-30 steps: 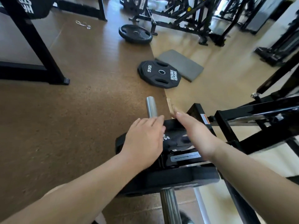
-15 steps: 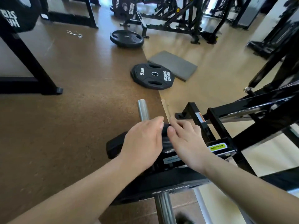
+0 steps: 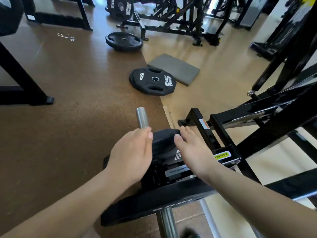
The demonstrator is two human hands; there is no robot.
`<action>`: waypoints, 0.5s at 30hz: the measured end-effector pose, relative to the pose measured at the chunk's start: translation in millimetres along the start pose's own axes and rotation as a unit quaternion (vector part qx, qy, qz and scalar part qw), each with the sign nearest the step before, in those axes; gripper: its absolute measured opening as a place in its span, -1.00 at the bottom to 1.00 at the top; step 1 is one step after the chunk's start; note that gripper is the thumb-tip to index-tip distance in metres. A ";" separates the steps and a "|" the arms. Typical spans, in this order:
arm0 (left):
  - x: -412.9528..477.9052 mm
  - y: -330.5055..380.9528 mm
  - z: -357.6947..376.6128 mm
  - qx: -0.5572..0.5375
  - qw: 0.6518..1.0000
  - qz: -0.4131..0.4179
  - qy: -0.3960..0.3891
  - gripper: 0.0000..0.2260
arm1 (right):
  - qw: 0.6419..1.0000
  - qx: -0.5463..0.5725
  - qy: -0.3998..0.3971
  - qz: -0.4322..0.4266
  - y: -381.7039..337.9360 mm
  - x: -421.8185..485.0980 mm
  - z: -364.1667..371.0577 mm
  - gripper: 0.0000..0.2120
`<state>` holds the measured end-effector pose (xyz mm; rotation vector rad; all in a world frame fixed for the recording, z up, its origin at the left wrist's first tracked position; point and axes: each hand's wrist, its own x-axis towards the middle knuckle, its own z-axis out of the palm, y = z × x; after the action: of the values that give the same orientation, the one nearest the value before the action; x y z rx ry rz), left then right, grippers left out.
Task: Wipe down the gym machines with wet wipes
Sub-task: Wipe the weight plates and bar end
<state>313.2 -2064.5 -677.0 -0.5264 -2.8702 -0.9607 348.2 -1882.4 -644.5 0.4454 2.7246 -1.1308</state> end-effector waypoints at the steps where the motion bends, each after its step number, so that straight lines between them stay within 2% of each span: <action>1: 4.5 10.4 4.7 0.021 1.000 0.020 0.002 -0.60 | 1.000 -0.019 -0.002 -0.008 -2.0 -0.6 1.1 -0.72; 3: 10.1 18.9 13.1 0.052 0.998 0.048 0.005 -0.61 | 1.000 -0.018 -0.006 -0.018 -1.9 -4.0 -3.5 -0.66; 7: -0.1 -17.1 14.9 0.011 0.996 0.086 0.007 -0.59 | 0.990 0.135 0.048 0.013 7.9 -2.7 -29.5 -0.64; 9: -8.1 -39.5 15.9 -0.009 0.996 0.088 0.016 -0.60 | 0.995 0.082 0.019 0.051 11.5 -1.2 -30.1 -0.58; 11: -16.5 -51.5 17.8 -0.018 0.997 0.068 0.020 -0.57 | 0.996 0.052 -0.037 0.061 12.7 -1.0 -23.8 -0.60; 13: -23.3 -58.2 17.0 -0.044 0.999 0.024 0.014 -0.50 | 0.997 0.053 -0.053 0.033 7.9 -3.0 -17.0 -0.63; 15: -28.1 -52.6 12.4 -0.069 0.997 -0.031 0.008 -0.45 | 0.998 0.004 -0.064 0.001 -1.3 -7.3 -11.2 -0.48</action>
<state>322.2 -2104.6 -721.9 -0.4404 -2.8359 -1.1747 354.4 -1876.9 -633.9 0.3642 2.6097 -1.1284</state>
